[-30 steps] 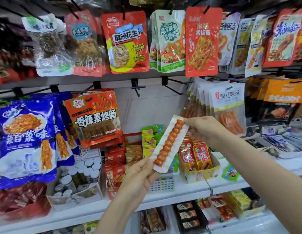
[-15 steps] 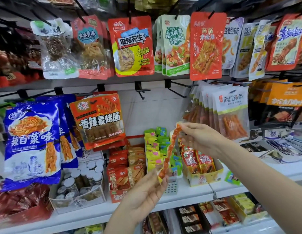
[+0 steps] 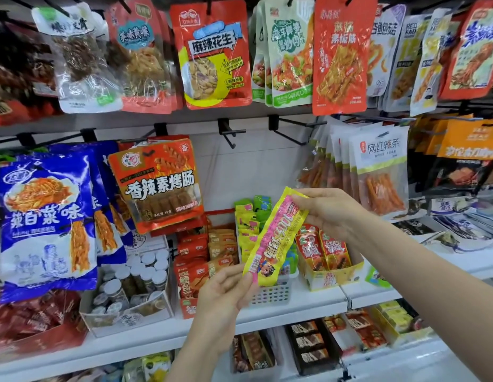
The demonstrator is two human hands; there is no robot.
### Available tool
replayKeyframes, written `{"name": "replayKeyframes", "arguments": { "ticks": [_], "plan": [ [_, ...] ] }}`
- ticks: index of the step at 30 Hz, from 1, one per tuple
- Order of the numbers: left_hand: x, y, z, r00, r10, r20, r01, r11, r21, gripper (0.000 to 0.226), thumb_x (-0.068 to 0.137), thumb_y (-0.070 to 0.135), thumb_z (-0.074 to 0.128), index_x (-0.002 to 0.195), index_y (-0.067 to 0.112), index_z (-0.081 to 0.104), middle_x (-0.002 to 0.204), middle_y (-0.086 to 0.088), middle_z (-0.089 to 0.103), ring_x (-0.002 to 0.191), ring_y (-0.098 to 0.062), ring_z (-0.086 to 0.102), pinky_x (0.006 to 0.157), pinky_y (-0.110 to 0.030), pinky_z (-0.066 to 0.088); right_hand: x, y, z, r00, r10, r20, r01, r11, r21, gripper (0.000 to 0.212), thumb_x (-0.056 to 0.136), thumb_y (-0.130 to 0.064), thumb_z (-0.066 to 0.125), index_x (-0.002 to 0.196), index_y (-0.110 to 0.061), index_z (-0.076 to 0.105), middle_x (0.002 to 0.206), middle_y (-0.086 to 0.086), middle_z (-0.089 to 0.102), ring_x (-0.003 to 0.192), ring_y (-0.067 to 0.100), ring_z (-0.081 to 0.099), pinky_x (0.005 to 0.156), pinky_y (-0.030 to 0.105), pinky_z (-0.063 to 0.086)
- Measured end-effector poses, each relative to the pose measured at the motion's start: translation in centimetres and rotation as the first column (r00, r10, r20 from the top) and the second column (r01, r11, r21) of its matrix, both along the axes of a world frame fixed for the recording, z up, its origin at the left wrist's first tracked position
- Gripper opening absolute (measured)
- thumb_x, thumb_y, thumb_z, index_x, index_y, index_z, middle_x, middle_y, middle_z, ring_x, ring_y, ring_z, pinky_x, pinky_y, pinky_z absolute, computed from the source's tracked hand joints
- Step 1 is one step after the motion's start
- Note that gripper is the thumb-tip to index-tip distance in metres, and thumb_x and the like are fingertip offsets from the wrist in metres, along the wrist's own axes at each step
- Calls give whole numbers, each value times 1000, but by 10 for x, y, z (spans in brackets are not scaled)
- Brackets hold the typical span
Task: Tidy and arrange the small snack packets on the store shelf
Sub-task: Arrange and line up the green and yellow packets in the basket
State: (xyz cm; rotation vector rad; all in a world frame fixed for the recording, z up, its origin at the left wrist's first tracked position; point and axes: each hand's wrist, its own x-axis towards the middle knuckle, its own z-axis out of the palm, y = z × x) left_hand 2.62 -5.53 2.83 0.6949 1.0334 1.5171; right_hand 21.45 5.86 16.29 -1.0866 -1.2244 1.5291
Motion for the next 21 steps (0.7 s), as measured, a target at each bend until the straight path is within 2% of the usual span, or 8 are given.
{"name": "replayKeyframes", "arguments": {
  "ticks": [4, 8, 10, 11, 14, 16, 18, 21],
  "plan": [
    [-4, 1, 3, 1000, 7, 13, -7, 1000, 16, 48, 65, 13, 78, 108, 0, 65, 99, -17, 75, 92, -23, 74, 71, -20, 57, 3, 3, -2, 1000, 3, -25, -3, 1000, -5, 18, 91, -2, 63, 107, 3, 69, 88, 11, 75, 79, 17, 71, 77, 29, 60],
    [-3, -1, 5, 998, 14, 64, -16, 1000, 18, 42, 68, 12, 77, 107, 0, 66, 103, -17, 74, 95, -23, 73, 73, -22, 58, 3, 2, -1, 997, 58, -58, -59, 998, -4, 22, 93, -4, 60, 113, 2, 67, 99, 14, 73, 87, 18, 69, 78, 27, 59],
    [-2, -1, 6, 985, -20, 172, 19, 1000, 6, 31, 77, 21, 73, 98, -1, 68, 106, -19, 70, 100, -26, 71, 79, -30, 59, 4, 1, 1, 987, 122, -102, -122, 993, 2, 22, 94, -6, 58, 115, -1, 66, 105, 14, 72, 91, 18, 69, 76, 26, 59],
    [0, -2, 8, 968, -46, 245, 53, 998, -20, 34, 80, 31, 70, 95, 0, 67, 108, -20, 68, 104, -28, 69, 83, -36, 59, 5, 0, 1, 979, 158, -128, -157, 987, 12, 23, 95, -6, 57, 115, -2, 66, 106, 13, 72, 91, 17, 69, 76, 26, 59],
    [4, -4, 19, 824, -190, 533, 273, 959, -81, 55, 88, 54, 58, 117, 8, 52, 126, -29, 61, 112, -41, 64, 89, -50, 56, 4, -3, -1, 954, 260, -151, -248, 964, 94, 24, 92, -9, 59, 114, -3, 66, 112, 16, 69, 96, 20, 67, 88, 32, 57],
    [5, -6, 25, 748, -221, 626, 317, 947, -45, 58, 92, 42, 59, 133, 7, 38, 125, -32, 61, 102, -38, 69, 77, -41, 61, 3, -5, -3, 941, 321, -108, -304, 941, 148, 18, 88, -14, 62, 103, -10, 72, 121, 21, 65, 107, 27, 65, 97, 39, 53],
    [4, -2, 28, 785, -170, 596, 242, 969, -42, 59, 88, 20, 65, 136, -2, 41, 118, -27, 66, 92, -29, 73, 66, -29, 61, 7, -6, -3, 932, 360, -44, -349, 924, 156, 12, 87, -19, 63, 91, -19, 75, 132, 22, 57, 122, 35, 58, 98, 47, 52],
    [4, 3, 26, 869, -138, 475, 163, 987, -11, 46, 89, 25, 62, 126, 0, 52, 120, -24, 67, 103, -27, 71, 71, -27, 60, 19, -3, -8, 909, 417, 6, -414, 903, 115, 10, 89, -22, 65, 94, -17, 73, 137, 24, 52, 123, 40, 55, 94, 48, 53]
  ]
}}
